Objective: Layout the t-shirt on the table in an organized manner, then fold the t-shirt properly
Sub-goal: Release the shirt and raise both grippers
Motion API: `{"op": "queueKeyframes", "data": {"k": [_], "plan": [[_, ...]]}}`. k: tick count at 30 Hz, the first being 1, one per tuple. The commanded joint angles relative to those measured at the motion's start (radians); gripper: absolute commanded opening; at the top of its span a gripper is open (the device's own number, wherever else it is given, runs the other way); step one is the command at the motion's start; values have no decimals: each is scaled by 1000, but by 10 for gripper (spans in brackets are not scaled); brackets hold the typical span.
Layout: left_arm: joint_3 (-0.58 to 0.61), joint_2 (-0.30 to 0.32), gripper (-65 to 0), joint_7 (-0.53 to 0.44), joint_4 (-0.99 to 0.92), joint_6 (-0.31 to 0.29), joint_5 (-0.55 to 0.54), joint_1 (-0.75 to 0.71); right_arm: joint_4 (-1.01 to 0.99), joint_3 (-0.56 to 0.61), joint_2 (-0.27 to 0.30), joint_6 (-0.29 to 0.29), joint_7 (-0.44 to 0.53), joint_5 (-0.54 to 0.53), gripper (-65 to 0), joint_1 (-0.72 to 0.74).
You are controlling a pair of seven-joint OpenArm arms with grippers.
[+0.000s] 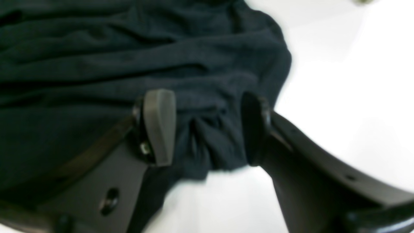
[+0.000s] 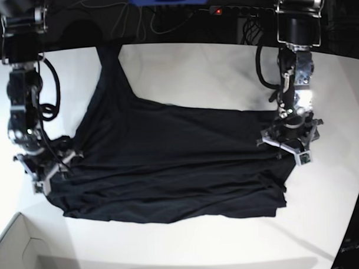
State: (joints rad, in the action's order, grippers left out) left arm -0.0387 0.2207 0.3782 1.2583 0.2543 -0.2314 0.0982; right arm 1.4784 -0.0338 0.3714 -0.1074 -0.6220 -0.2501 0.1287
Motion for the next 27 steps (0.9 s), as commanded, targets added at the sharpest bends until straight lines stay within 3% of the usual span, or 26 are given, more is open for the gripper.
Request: {"op": "queueKeyframes", "data": {"k": [1, 7, 14, 18, 21, 27], "plan": [[-3, 9, -226, -25, 36, 3, 4, 8, 77, -25, 10, -5, 0, -7, -318, -27], [-3, 9, -226, -25, 215, 3, 4, -120, 419, -139, -58, -7, -72, -7, -318, -352], [20, -16, -226, -25, 406, 3, 2, -302, 534, -143, -194, -8, -74, -7, -318, -645], [27, -33, -226, -25, 413, 3, 2, -349, 532, -117, -240, -12, -74, -10, -317, -722], [27, -33, -226, -25, 410, 3, 2, -381, 539, -48, -240, -39, -74, -10, -317, -757], [24, -25, -226, -25, 415, 3, 2, -410, 537, 54, -242, -38, -74, -8, -318, -768]]}}
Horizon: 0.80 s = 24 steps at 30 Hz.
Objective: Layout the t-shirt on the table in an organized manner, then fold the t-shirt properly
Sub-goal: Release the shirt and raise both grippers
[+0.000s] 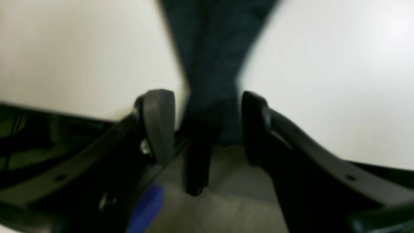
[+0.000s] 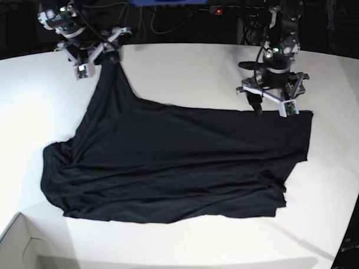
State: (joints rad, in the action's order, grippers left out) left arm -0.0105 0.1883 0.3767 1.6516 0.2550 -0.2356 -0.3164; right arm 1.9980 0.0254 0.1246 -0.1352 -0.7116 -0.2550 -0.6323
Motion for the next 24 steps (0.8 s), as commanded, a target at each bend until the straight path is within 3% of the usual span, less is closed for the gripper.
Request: {"op": "queueKeyframes", "data": {"k": [1, 18, 21, 24], "plan": [[-7, 7, -226, -23, 22, 2, 6, -2, 17, 8, 5, -10, 16, -2, -318, -7], [-10, 9, -226, -29, 26, 2, 6, -30, -67, 14, 4, -8, 22, 0, -325, 27], [-10, 9, -226, -31, 26, 2, 6, -43, -72, 14, 4, -8, 22, 0, -398, 27], [-10, 9, -226, -31, 42, 2, 6, -51, -72, 14, 4, -8, 22, 0, -559, 27]]}}
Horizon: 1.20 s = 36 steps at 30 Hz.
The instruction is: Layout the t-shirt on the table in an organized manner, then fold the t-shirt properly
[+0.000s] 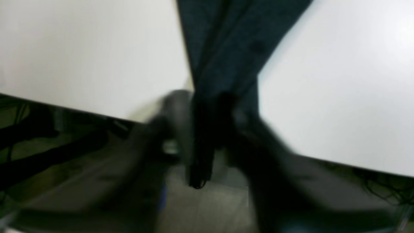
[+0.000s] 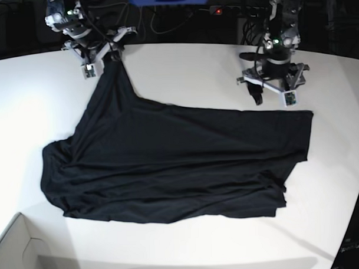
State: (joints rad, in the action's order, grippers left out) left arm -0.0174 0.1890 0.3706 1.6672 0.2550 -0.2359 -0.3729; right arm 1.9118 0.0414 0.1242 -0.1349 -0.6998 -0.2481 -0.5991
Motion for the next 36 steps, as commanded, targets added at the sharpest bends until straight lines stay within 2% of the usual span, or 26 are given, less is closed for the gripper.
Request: {"op": "queueKeyframes", "data": {"k": [1, 2, 11, 16, 20, 22, 26, 30, 31, 34, 36], "plan": [[-3, 8, -226, -25, 32, 2, 7, 4, 16, -4, 4, -9, 10, -7, -623, -6], [-3, 8, -226, -25, 41, 2, 7, 1, 18, -4, 4, -9, 10, -7, -650, -6], [-5, 34, -226, -18, 129, 2, 7, -50, 133, -4, 4, -15, 15, -13, -650, 37], [0, 36, -226, -18, 164, 2, 7, -93, 133, -1, 5, -18, 15, -15, -650, 160], [6, 30, -226, -18, 193, 0, 7, -134, 133, -1, 1, -102, 10, -17, -650, 281], [14, 28, -226, -18, 209, 0, 7, -146, 131, -1, -24, -136, 4, -17, -650, 353], [95, 37, -226, -18, 242, 0, 7, -153, 114, 2, -47, -144, 2, -15, -650, 485], [185, 37, -226, -25, 262, -1, 7, -142, 62, 56, -60, -144, 2, -15, -650, 585], [211, 37, -226, -25, 262, -10, 7, -137, 48, 68, -60, -144, 2, -15, -650, 600], [288, 37, -226, -18, 258, -107, 7, -113, 25, 111, -70, -144, 6, -15, -650, 646], [322, 28, -226, -22, 253, -151, 13, -113, 10, 134, -93, -144, 6, -13, -650, 672]]}}
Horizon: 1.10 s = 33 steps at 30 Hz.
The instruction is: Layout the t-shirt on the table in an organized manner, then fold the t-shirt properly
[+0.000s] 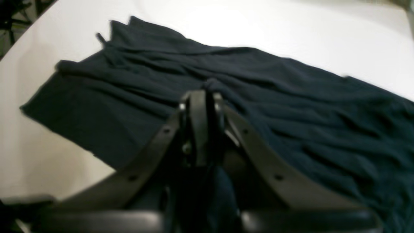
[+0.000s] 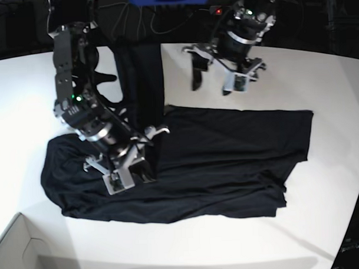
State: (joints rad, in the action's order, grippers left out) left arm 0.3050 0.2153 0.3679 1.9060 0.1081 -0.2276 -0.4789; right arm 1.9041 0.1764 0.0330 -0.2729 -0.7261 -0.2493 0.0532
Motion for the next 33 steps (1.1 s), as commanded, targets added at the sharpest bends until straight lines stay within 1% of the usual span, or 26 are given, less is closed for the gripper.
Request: {"op": "queueKeyframes", "data": {"k": [1, 5, 10, 14, 17, 26, 29, 30, 31, 33], "plan": [[15, 0, -226, -20, 13, -11, 7, -8, 15, 4, -8, -6, 32, -12, -650, 26], [33, 0, -226, -16, 5, -9, 3, -5, 16, 16, -11, -6, 33, -14, -650, 29], [35, -3, -226, -19, -70, -9, 0, -2, 18, 24, -6, -6, 33, -14, -650, 43], [36, -40, -226, -19, -105, -11, 0, 1, 18, 25, -5, -6, 35, -14, -650, 44], [41, -50, -226, -16, -130, -18, 0, 32, 18, 25, -5, -6, 35, -14, -650, 44], [184, -50, -227, -16, -250, -18, 0, 145, 19, 25, -5, -6, 35, -14, -650, 58], [207, -43, -236, -14, -260, -18, 0, 162, 19, 25, -3, -6, 35, -14, -650, 60], [207, -41, -265, -14, -260, -18, 0, 162, 19, 25, -3, -6, 36, -14, -650, 61], [202, -41, -313, -14, -260, -18, 0, 162, 19, 25, 3, -6, 36, -14, -650, 63], [198, -38, -461, -14, -276, -18, 0, 162, 18, 25, 18, -6, 36, -14, -650, 75]]}}
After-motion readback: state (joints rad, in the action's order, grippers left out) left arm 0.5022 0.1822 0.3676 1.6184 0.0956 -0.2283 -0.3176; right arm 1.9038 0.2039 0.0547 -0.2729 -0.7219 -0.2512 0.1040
